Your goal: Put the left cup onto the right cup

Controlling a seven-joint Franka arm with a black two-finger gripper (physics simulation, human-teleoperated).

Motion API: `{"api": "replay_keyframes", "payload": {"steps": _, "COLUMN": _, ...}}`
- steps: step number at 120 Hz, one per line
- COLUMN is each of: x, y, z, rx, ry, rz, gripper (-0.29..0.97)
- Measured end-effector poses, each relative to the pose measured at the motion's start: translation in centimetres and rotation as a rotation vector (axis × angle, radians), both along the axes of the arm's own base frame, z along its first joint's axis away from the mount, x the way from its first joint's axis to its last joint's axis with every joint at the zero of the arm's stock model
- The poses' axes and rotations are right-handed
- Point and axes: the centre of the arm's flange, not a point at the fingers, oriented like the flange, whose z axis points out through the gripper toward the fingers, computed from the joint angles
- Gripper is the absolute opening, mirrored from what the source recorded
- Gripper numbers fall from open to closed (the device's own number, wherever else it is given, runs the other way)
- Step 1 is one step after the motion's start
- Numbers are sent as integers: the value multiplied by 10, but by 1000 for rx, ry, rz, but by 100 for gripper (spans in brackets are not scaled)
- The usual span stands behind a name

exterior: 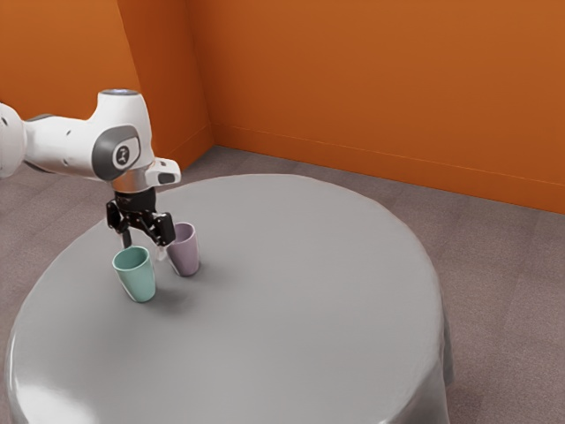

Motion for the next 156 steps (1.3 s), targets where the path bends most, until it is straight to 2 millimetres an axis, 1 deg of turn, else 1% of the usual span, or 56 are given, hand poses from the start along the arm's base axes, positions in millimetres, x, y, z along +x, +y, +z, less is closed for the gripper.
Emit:
{"api": "replay_keyframes", "payload": {"steps": 14, "x": 4, "y": 2, "z": 2, "rx": 3, "ry": -31, "rz": -16, "gripper": 68}}
{"api": "replay_keyframes", "payload": {"steps": 29, "x": 5, "y": 9, "z": 2, "rx": 5, "ry": -50, "rz": -20, "gripper": 68}}
{"api": "replay_keyframes", "payload": {"steps": 44, "x": 6, "y": 17, "z": -10, "rx": 6, "ry": -41, "rz": -19, "gripper": 68}}
{"api": "replay_keyframes", "payload": {"steps": 69, "x": 10, "y": 18, "z": -32, "rx": 8, "ry": -24, "rz": -33, "gripper": 68}}
{"api": "replay_keyframes", "payload": {"steps": 113, "x": 13, "y": 16, "z": -45, "rx": 10, "ry": -27, "rz": -51, "gripper": 68}}
{"api": "replay_keyframes", "payload": {"steps": 156, "x": 5, "y": 12, "z": -69, "rx": 0, "ry": 9, "rz": -56, "gripper": 68}}
